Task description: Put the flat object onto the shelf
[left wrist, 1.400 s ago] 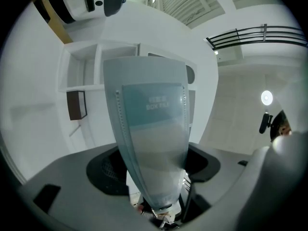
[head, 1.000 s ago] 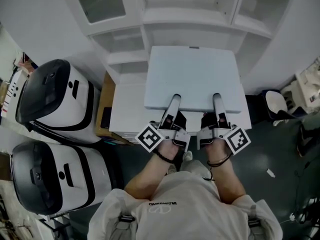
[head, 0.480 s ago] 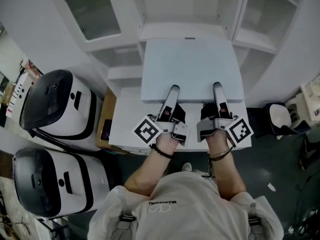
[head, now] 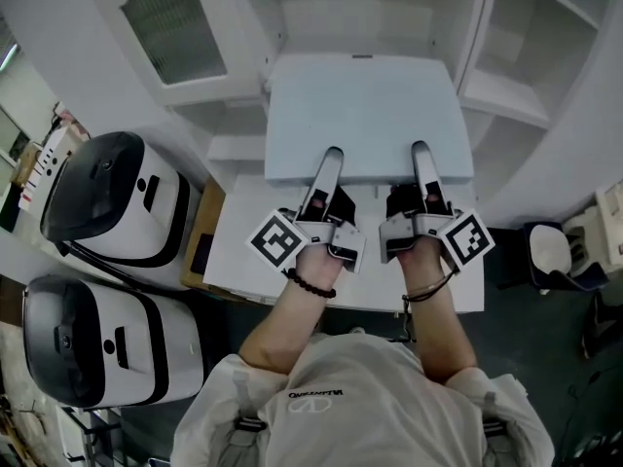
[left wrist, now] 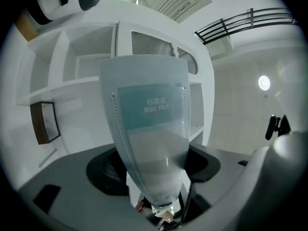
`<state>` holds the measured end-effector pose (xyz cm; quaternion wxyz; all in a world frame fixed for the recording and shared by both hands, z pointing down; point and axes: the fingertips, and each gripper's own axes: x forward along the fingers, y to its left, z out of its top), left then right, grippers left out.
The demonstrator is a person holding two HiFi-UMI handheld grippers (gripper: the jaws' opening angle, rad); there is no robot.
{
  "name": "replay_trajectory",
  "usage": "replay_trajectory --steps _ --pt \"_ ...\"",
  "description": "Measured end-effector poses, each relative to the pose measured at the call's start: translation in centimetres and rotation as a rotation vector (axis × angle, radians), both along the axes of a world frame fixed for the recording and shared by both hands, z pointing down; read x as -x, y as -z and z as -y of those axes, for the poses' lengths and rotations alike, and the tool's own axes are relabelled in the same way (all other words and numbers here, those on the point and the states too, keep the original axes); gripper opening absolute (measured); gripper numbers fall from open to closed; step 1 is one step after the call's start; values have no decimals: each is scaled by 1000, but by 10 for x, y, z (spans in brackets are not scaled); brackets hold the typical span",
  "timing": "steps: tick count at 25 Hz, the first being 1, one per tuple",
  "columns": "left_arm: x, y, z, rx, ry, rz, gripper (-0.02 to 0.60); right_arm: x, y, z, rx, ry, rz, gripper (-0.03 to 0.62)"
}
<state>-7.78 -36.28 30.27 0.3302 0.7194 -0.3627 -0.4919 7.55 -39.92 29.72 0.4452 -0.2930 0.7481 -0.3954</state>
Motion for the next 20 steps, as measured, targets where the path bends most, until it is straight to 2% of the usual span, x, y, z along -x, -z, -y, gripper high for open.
replay_trajectory --steps 6,20 --pt "4 4 17 9 17 -5 321 5 2 21 11 26 -6 344" --pt "19 14 69 67 -11 -10 321 20 12 69 80 -3 -18 345"
